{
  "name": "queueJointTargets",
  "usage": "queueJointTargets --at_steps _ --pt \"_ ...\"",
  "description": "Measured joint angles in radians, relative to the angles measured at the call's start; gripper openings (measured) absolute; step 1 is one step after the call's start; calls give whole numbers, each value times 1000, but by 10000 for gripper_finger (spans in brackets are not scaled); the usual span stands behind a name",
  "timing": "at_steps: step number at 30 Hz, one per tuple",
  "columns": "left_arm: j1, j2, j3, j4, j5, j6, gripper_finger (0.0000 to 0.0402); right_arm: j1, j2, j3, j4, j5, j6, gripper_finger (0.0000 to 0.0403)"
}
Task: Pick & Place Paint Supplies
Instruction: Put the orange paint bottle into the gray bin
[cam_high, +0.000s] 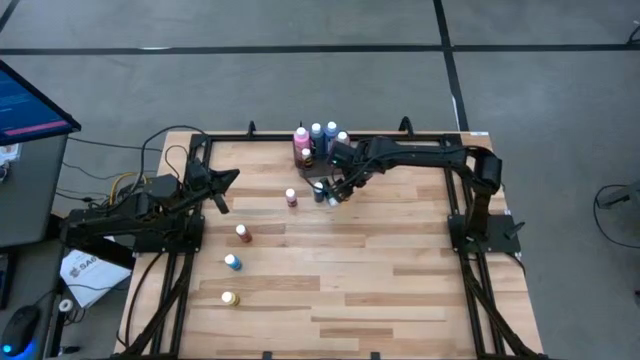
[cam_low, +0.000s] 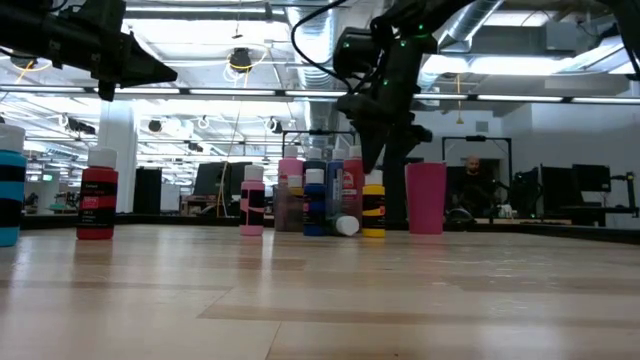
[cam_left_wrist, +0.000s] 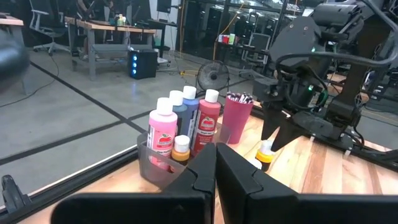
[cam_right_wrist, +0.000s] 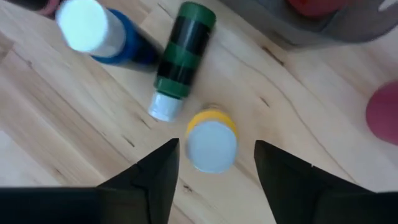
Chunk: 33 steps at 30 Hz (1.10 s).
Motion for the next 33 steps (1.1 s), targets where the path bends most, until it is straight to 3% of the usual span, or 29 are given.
queueJointTargets --at_steps 12,17,26,33 --pt "0 0 0 0 0 0 2 11 57 4 8 5 -24 158" --pt "0 0 0 0 0 0 2 19 45 0 13 7 -11 108" --pt "0 0 0 0 0 0 2 18 32 15 -8 6 11 108" --pt "0 0 0 0 0 0 2 19 32 210 -48 51 6 108"
